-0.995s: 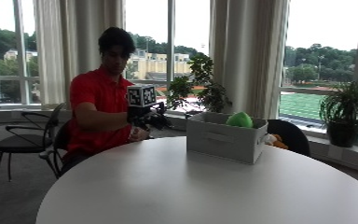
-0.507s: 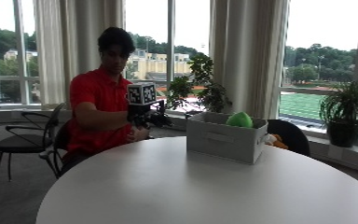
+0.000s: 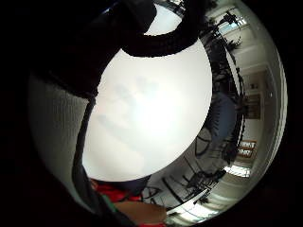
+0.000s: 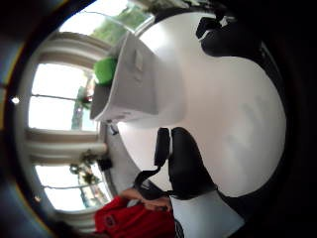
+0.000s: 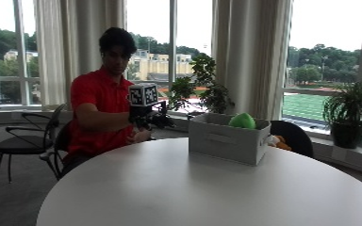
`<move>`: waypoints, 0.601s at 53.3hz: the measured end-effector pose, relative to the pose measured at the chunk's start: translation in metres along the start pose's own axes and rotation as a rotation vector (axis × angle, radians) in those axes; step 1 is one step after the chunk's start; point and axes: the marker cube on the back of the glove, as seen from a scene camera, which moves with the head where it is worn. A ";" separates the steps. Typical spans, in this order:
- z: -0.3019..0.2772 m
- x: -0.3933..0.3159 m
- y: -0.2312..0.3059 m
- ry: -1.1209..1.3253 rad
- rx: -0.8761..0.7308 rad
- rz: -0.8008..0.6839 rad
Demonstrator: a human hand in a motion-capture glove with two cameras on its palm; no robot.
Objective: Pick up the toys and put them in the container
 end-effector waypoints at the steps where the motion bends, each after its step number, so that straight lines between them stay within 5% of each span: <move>1: 0.000 -0.001 0.000 0.001 0.000 0.000; 32: 0.004 0.001 -0.005 0.049 0.011 -0.037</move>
